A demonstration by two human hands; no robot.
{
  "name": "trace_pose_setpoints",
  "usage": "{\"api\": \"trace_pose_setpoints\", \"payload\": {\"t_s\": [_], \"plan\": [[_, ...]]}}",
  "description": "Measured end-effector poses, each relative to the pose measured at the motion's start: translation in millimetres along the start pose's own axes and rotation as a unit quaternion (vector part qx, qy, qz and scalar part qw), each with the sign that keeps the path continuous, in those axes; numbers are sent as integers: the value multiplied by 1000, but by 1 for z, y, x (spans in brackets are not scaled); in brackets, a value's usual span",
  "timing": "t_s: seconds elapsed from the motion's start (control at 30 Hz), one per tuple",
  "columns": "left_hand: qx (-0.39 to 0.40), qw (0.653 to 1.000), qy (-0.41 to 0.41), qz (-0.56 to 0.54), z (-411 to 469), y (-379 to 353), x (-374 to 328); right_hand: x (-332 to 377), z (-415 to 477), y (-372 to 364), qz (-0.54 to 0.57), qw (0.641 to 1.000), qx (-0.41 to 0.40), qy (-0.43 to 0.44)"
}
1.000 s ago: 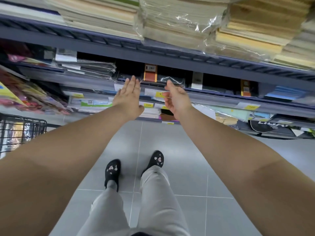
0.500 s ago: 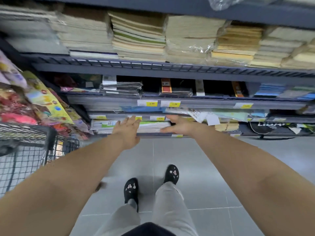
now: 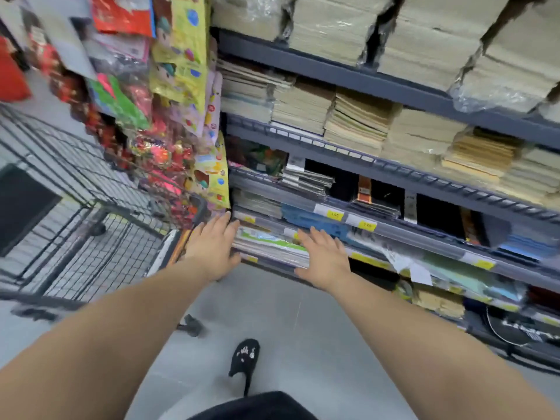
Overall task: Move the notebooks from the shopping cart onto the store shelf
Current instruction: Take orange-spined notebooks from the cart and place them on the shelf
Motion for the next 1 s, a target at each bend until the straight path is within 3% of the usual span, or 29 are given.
{"api": "trace_pose_setpoints", "payload": {"t_s": [0.13,0.33,0.57,0.87,1.0], "plan": [[-21,997,55,-51,-74,-33,21,39,-18,-22,-57,996,-24,59],[-39,994,71,-75,-175,-77,49,94,-56,-67,-75,991,-4,114],[-95,981,127,-112,-220,-68,120,177,-54,-62,-36,990,-19,132],[-108,985,42,-126,-227,-52,247,305,-17,-75,23,993,-82,80],[-78,992,-11,-94,-216,-42,296,355,-14,-90,31,991,-89,94]]}}
Point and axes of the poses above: each hand's wrist, its own z-axis towards the middle knuckle, its own y-axis out of the back of the hand, x = y × z, the point moved 1 cm from there along z, towards the middle knuckle, and after that the axes turned 11 degrees about x, right-handed, at the moved point
